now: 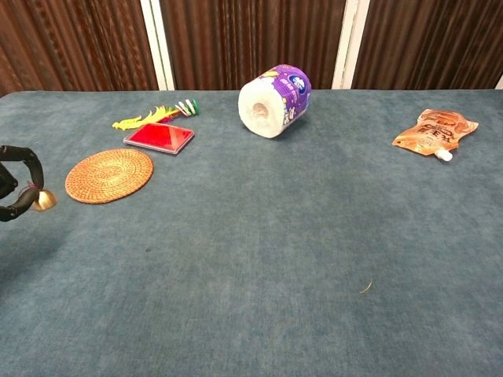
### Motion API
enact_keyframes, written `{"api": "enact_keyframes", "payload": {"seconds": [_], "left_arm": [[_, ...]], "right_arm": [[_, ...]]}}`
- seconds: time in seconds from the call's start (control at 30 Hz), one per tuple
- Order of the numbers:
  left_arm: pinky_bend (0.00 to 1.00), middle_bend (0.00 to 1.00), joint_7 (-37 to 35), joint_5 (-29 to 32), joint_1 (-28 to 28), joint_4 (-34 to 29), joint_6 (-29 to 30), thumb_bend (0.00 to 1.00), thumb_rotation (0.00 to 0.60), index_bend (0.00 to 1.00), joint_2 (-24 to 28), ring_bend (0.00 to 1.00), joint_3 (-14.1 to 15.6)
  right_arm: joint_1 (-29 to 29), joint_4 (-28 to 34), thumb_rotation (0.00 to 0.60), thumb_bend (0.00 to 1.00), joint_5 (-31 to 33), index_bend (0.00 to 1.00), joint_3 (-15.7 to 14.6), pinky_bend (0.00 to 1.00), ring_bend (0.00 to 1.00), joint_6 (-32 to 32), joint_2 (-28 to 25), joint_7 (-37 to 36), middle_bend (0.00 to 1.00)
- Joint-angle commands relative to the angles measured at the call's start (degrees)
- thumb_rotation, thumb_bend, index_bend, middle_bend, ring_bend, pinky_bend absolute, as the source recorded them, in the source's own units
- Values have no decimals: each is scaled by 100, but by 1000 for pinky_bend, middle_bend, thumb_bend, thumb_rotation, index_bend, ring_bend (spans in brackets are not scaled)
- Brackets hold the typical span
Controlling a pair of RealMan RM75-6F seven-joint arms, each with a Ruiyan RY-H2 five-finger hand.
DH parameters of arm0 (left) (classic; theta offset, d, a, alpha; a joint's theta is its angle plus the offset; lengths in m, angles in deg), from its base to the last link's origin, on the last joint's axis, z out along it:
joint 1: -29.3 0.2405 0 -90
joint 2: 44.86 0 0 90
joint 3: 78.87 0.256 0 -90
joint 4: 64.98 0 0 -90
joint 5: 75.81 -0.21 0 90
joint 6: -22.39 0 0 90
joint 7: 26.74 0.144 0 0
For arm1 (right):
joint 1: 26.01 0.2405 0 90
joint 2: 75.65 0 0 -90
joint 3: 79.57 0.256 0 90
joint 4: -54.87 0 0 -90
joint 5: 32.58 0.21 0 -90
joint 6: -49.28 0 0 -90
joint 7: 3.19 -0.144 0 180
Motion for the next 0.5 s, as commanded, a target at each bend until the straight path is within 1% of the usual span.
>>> {"api": "enact_keyframes", "payload": {"seconds": [0.03,0.2,0.5], "left_arm": [[1000,1000,18,-358,24,284,37,516,600,866,-197,997,91],[1000,1000,37,-318,-4,502,-30,516,600,866,-311,997,87],[1000,1000,-29,-352,2,1163,-94,507,600,865,-626,997,210]], "right_arm": [[10,9,600,177,-21,0,-12,0,0,-26,1,13,0],[-6,-4,600,177,-12,0,-1,0,0,18,-4,-9,0],[0,0,600,177,-1,0,1,0,0,-1,-3,-4,0]]}}
